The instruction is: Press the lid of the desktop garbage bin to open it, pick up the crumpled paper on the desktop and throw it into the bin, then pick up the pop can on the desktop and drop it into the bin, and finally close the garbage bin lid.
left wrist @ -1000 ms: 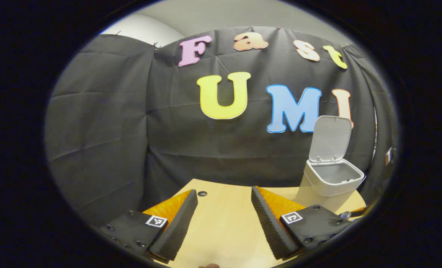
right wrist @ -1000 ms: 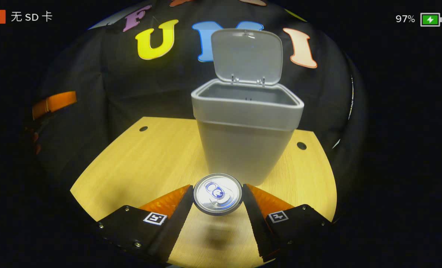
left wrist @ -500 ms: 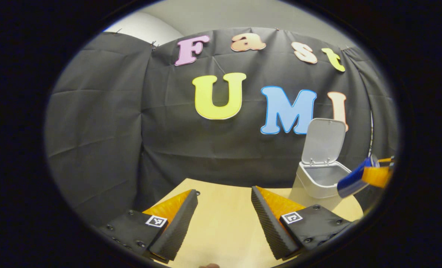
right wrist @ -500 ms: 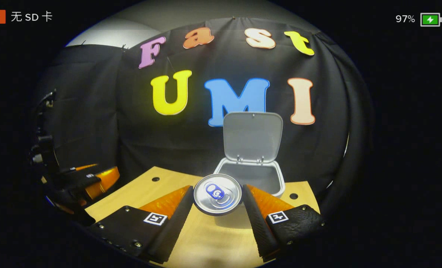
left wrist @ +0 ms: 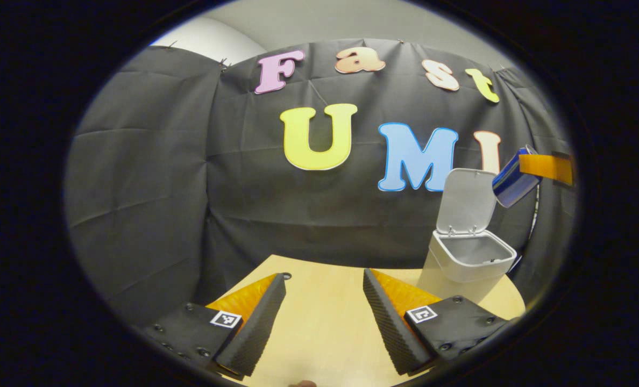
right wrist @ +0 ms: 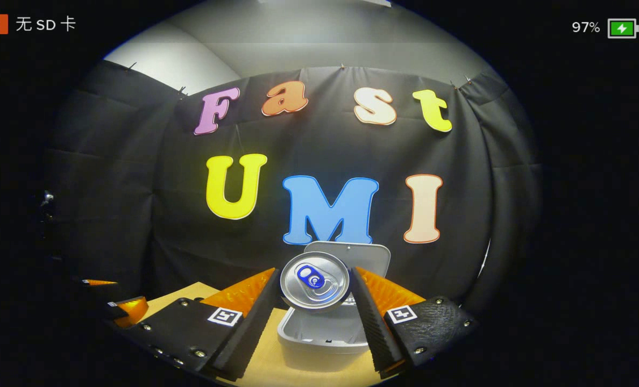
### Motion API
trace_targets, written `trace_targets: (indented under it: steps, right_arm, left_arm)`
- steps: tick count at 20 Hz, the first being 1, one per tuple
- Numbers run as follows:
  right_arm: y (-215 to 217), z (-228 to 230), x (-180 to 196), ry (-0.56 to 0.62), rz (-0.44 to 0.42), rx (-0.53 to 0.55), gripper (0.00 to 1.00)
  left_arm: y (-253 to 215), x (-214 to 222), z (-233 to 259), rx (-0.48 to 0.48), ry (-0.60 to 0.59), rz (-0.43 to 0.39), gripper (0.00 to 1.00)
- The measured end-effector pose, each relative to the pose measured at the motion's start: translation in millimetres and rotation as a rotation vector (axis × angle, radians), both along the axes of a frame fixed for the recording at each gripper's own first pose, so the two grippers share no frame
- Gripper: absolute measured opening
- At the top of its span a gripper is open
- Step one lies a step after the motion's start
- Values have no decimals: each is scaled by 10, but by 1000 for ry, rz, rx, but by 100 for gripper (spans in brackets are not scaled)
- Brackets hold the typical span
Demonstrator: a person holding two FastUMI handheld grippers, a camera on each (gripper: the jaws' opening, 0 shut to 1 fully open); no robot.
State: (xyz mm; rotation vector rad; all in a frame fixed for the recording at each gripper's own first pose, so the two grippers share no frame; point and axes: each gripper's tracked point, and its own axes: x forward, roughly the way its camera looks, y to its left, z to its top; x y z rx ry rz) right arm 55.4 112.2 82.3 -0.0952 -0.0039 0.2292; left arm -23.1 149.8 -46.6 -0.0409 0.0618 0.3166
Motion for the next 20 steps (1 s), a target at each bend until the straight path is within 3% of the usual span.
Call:
trace_targets:
  steps: [5,10,11,12,14,15,16,17,18,20]
  right_arm:
    - [-58,-207,343,30,-38,-16,83]
    - [-203,-538,654,108,-88,-3,83]
    - [-220,-585,688,119,-94,-7,83]
    - [-228,-636,720,124,-100,-8,83]
    - [-258,-704,770,132,-110,-4,84]
    - [-271,-723,788,132,-115,4,85]
    - [-293,-753,810,142,-122,12,99]
    - [-301,-789,811,151,-125,20,100]
    - [-306,-800,810,159,-126,27,100]
    - [-324,-798,802,160,-127,32,100]
  left_arm:
    - [77,-81,-26,-7,4,12,100]
    - [51,-82,-4,2,-1,8,91]
    - [47,-67,-10,3,0,6,91]
    - [41,-41,-15,3,1,4,99]
    - [21,-7,-19,2,4,-1,99]
    - [10,21,-20,3,5,-4,99]
    - [-6,38,-18,3,6,-7,99]
    - [-18,55,-22,3,7,-10,95]
    - [-29,65,-25,2,8,-13,99]
    - [-52,87,-27,1,9,-19,95]
